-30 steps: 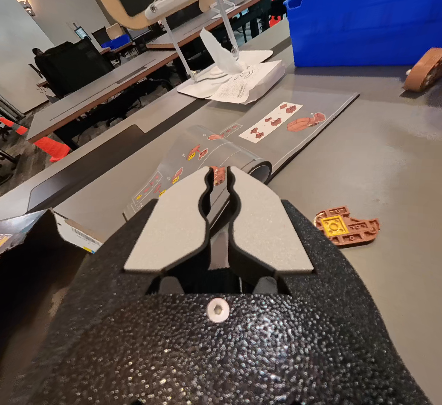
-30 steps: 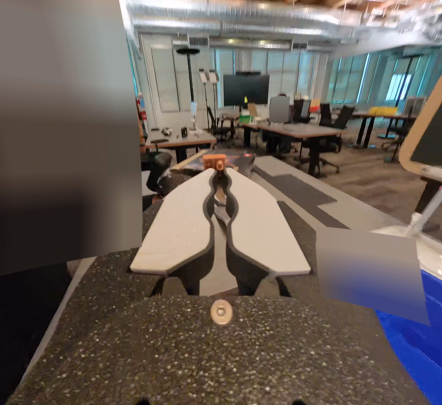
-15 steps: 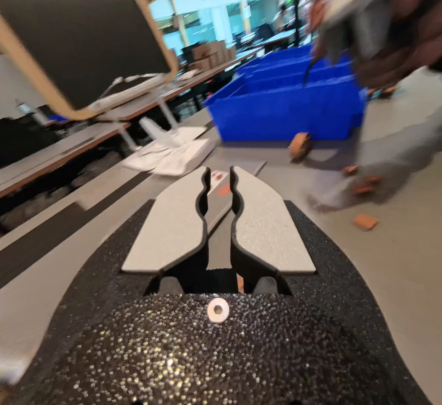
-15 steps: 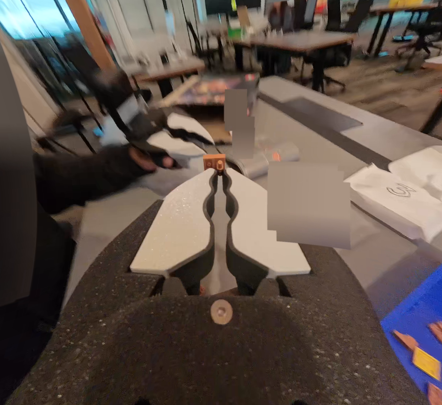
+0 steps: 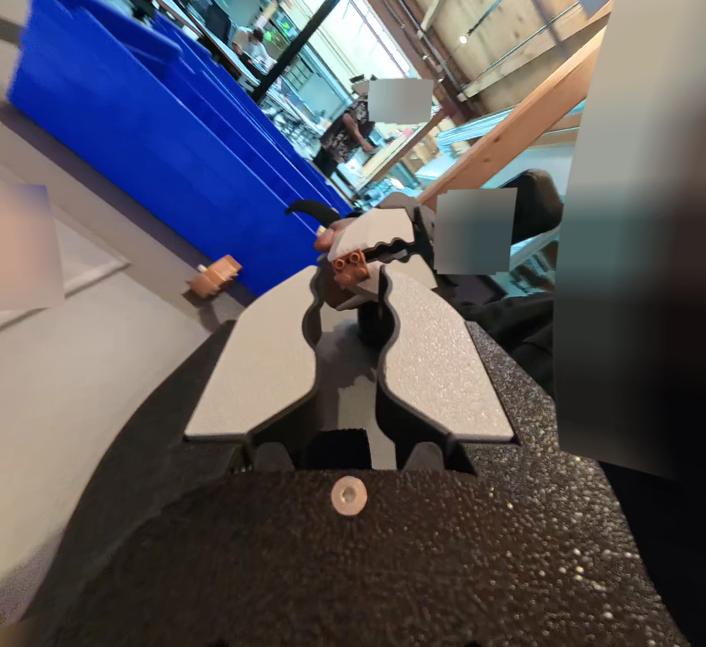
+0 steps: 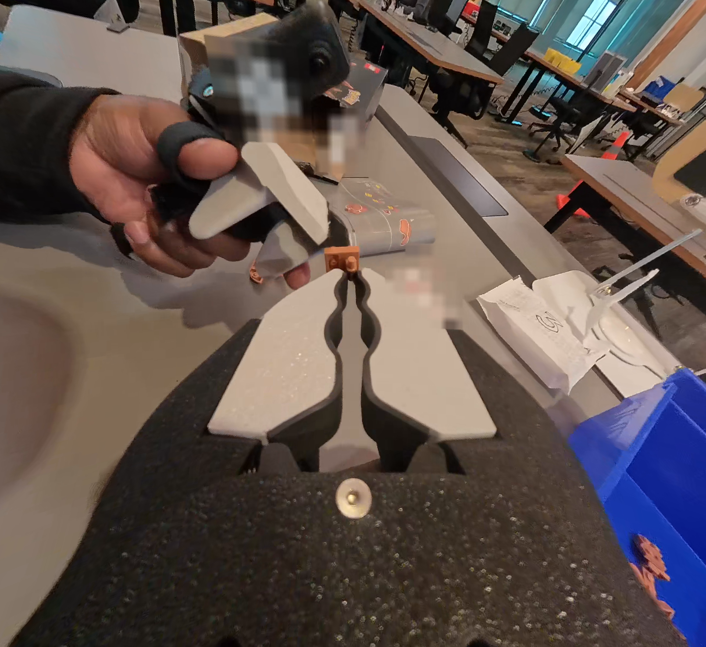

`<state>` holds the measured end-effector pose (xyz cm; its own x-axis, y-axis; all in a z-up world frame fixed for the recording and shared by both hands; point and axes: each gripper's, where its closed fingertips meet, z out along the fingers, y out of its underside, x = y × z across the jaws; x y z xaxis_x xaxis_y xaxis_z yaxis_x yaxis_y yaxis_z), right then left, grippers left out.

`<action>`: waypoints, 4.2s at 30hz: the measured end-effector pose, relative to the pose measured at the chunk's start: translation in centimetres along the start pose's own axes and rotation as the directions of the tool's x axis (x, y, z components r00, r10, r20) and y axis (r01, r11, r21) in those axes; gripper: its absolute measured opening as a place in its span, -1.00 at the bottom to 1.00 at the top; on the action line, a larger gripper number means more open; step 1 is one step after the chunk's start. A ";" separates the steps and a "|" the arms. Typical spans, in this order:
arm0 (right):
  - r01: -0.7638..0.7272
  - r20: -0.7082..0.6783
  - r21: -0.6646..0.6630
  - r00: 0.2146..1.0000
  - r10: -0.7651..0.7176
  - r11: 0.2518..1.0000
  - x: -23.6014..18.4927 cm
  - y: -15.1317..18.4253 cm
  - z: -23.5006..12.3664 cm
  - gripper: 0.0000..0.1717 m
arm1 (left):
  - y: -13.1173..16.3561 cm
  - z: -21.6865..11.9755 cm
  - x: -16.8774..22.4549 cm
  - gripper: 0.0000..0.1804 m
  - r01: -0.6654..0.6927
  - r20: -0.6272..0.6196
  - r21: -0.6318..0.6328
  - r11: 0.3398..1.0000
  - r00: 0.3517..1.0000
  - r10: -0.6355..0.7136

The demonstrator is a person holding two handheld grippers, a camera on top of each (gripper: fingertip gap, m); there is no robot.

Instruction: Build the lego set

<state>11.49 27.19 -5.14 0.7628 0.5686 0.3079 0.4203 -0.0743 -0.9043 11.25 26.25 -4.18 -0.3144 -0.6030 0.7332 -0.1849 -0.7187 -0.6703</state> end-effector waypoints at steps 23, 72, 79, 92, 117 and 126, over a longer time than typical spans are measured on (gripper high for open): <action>-0.022 0.043 -0.128 0.999 0.028 0.992 -4.2 6.7 -4.2 -0.74 | 8.9 -1.3 -7.9 -0.81 -0.335 0.200 -0.764 0.551 0.690 0.696; -0.205 0.077 -0.251 0.970 0.231 0.946 -4.4 11.0 -4.9 -0.77 | -0.8 -7.1 -3.5 -0.85 -0.630 0.437 -0.122 0.767 0.660 0.612; -0.195 0.080 -0.249 0.972 0.221 0.949 -4.5 11.0 -4.9 -0.77 | -0.7 -6.9 -3.6 -0.86 -0.629 0.438 -0.125 0.767 0.659 0.612; -0.192 0.079 -0.255 0.973 0.218 0.948 -4.6 11.1 -4.9 -0.77 | 0.0 -6.5 -4.0 -0.86 -0.619 0.429 -0.166 0.767 0.655 0.622; -0.255 0.071 -0.207 0.959 0.274 0.945 -3.9 10.5 -5.3 -0.77 | 11.1 -3.6 -5.6 -0.71 -0.528 0.050 -0.720 0.450 0.607 0.793; -0.228 0.071 -0.217 0.966 0.249 0.949 -4.2 10.6 -5.2 -0.76 | 13.0 -3.0 -5.8 -0.69 -0.486 -0.018 -0.797 0.358 0.613 0.790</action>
<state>15.36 19.76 -14.47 0.8063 0.5892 0.0515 0.3314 -0.3780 -0.8645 7.88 21.46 -17.50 -0.3558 -0.9309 -0.0821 -0.6561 0.3114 -0.6875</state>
